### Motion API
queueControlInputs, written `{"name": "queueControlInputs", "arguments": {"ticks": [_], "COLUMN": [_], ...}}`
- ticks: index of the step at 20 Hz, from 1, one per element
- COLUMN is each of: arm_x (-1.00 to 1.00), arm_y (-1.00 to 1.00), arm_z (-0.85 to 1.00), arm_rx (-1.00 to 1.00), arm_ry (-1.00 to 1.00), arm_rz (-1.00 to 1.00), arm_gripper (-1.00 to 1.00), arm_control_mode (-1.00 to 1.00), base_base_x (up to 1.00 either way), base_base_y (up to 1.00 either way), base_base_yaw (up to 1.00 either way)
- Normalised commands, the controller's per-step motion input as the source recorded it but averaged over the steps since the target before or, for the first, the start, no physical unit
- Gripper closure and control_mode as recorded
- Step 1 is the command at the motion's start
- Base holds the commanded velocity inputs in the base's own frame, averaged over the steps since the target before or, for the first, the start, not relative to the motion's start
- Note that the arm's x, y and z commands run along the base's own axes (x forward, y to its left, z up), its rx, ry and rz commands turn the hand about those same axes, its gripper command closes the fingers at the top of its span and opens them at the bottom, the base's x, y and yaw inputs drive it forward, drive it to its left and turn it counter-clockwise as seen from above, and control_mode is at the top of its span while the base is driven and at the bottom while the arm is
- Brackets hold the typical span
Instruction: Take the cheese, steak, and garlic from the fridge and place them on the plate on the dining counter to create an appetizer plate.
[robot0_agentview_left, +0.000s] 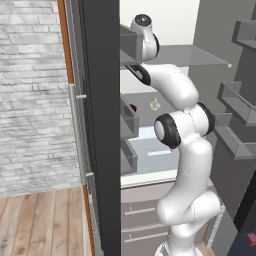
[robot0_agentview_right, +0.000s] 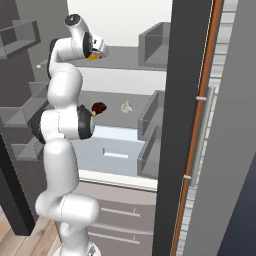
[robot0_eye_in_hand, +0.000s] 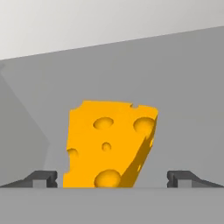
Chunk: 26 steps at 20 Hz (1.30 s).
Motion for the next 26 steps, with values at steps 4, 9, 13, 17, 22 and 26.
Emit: {"name": "queueControlInputs", "arguments": {"ticks": [4,9,13,17,22,26], "arm_x": [0.36,0.18,-0.17,-0.75,-1.00,-1.00], "arm_y": [0.00,-0.02,-0.43,-0.53,-0.31,-0.20], "arm_z": [-0.17,-0.13,-0.03,-0.10,-0.31,-0.54], "arm_rx": [-0.01,-0.01,0.00,0.00,0.00,0.00], "arm_ry": [0.00,0.00,-0.07,-0.13,-0.21,-0.28], "arm_rz": [-0.05,-0.03,0.00,0.00,0.00,0.00], "arm_gripper": [-1.00,1.00,1.00,1.00,1.00,1.00], "arm_control_mode": [-1.00,-1.00,-1.00,-1.00,-1.00,-1.00], "base_base_x": [0.00,0.00,0.00,0.00,0.00,0.00], "base_base_y": [0.00,0.00,0.00,0.00,0.00,0.00], "base_base_yaw": [0.00,0.00,0.00,0.00,0.00,0.00]}}
